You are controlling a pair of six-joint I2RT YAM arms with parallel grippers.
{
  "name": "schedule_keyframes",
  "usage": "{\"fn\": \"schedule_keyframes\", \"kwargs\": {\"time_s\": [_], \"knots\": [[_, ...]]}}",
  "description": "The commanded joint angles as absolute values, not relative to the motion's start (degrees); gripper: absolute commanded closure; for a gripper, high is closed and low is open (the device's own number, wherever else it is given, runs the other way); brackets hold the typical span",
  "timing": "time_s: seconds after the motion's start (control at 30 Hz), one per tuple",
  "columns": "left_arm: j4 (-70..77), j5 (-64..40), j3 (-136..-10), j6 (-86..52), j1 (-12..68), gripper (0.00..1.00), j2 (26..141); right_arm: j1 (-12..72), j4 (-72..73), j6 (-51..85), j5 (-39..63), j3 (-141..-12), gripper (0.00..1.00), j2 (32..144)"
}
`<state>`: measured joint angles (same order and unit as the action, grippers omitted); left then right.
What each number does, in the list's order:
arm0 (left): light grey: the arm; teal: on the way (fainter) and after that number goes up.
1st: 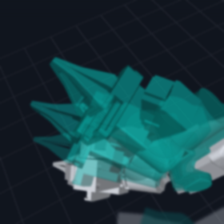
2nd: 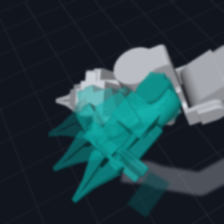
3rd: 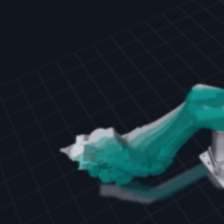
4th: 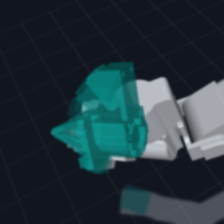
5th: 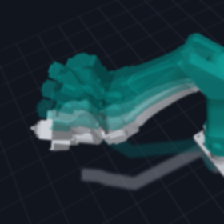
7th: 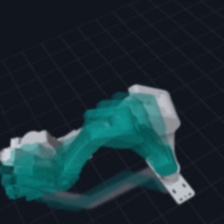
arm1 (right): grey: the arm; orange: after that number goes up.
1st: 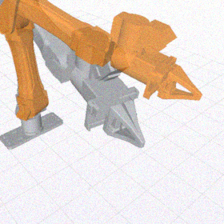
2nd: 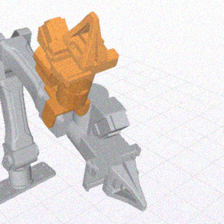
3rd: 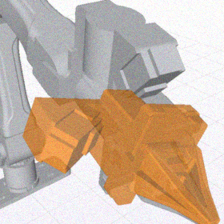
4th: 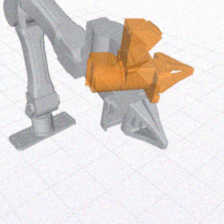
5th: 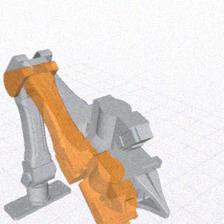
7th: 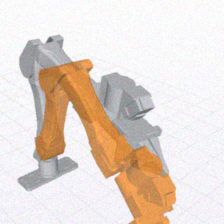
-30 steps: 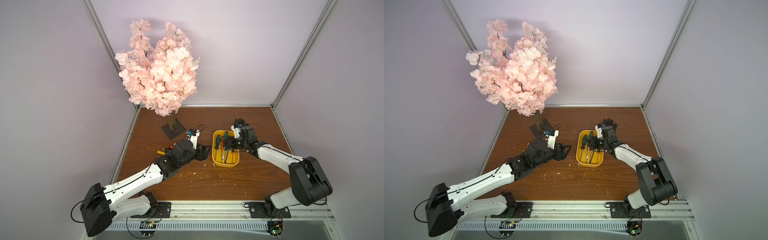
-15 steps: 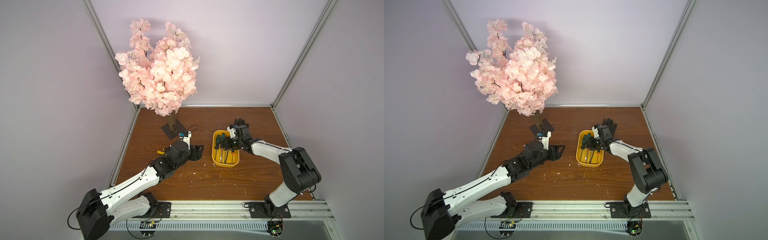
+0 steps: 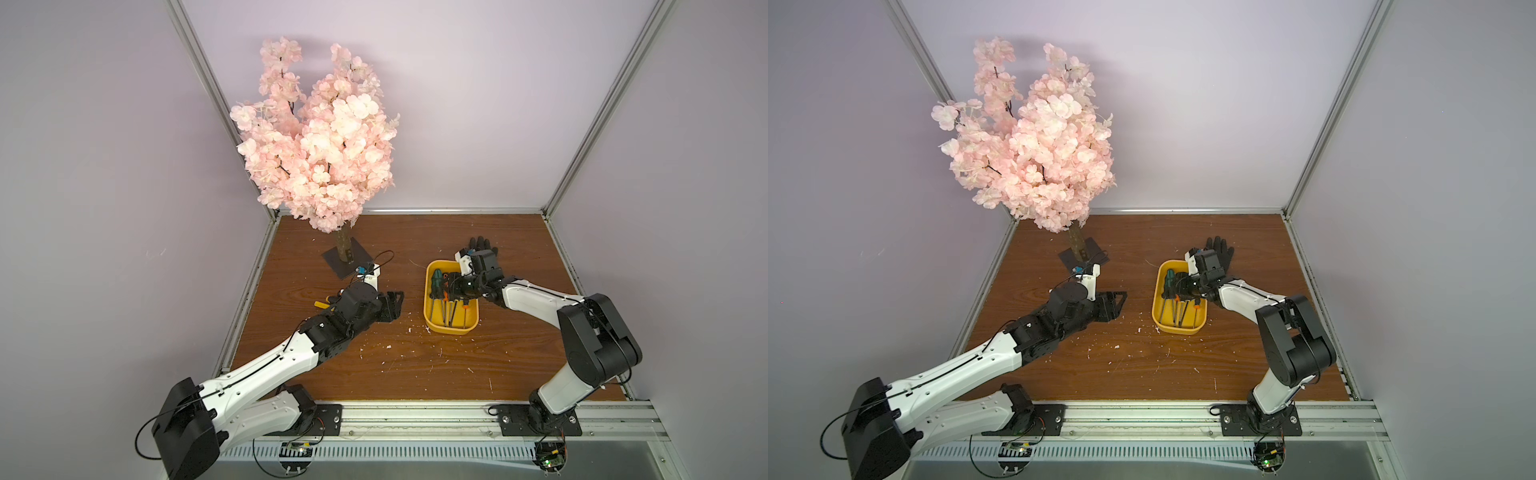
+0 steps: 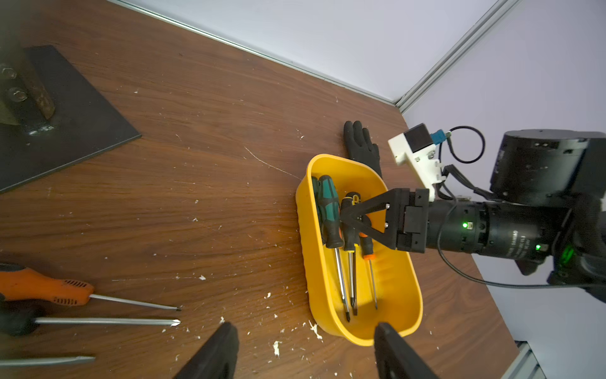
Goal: Put the screwdriver on the desktop into the storage box
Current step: Place the screwdriver in the storage box, then pick up the screwdriver from the center of the board.
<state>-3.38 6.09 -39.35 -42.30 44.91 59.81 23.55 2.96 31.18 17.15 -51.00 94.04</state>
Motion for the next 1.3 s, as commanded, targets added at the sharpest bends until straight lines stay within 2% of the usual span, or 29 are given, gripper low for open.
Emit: {"fn": "schedule_keyframes", "kwargs": {"time_s": [0.0,0.2,0.5,0.67,1.27], "knots": [[-5.46,7.90,-39.77,-43.07,44.22,0.33,59.50,23.82,2.24,30.17,16.05,-53.16,0.60,90.76],[-10.27,11.40,-40.77,-46.21,43.50,0.38,61.04,23.80,0.79,29.07,15.39,-52.96,0.60,85.91],[-15.69,10.87,-39.91,-54.04,38.31,0.49,64.14,23.82,-2.75,26.69,12.95,-49.41,0.60,76.11],[-18.23,9.89,-40.49,-58.74,34.30,0.49,66.88,23.82,-3.68,26.37,12.18,-47.68,0.59,72.26],[-21.77,2.74,-50.85,-61.34,25.27,0.62,85.16,23.45,-2.54,27.35,10.17,-42.51,0.57,67.44]]}}
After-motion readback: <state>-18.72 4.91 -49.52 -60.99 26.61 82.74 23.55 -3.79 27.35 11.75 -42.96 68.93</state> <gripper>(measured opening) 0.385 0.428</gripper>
